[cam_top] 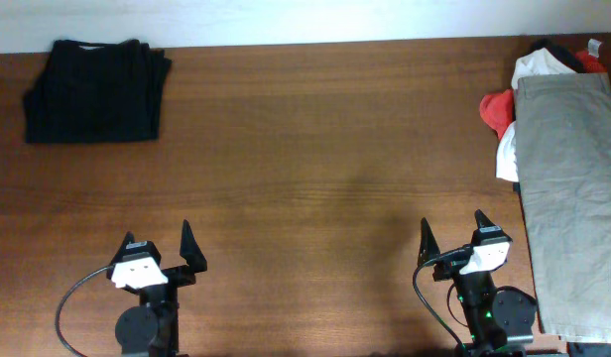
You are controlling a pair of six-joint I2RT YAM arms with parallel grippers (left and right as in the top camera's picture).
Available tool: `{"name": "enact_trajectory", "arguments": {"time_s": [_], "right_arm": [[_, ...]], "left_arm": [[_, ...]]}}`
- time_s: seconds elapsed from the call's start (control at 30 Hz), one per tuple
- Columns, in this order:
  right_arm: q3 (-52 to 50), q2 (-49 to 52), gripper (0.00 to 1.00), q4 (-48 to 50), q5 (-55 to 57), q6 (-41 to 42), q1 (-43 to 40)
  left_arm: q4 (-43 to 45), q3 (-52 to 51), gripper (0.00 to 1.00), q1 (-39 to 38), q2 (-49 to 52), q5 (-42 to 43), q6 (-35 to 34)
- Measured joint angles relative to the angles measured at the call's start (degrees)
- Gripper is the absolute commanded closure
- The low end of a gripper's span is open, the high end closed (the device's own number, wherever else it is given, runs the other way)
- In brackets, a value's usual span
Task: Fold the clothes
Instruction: 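Reach the right gripper to the khaki shorts on the right pile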
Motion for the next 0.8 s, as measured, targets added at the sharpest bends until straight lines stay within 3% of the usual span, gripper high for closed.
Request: {"name": "enact_trajectory", "arguments": {"time_s": [0.73, 0.8], "right_arm": [[0.0, 0.0, 0.01, 0.2, 0.0, 0.1, 0.0], [0.0, 0.0, 0.01, 1.2, -7.4, 8.4, 0.0]], "left_arm": [[0.0, 0.0, 0.00, 0.0, 0.0, 0.0, 0.0], [0.0, 0.0, 0.00, 0.0, 0.0, 0.0, 0.0]]}}
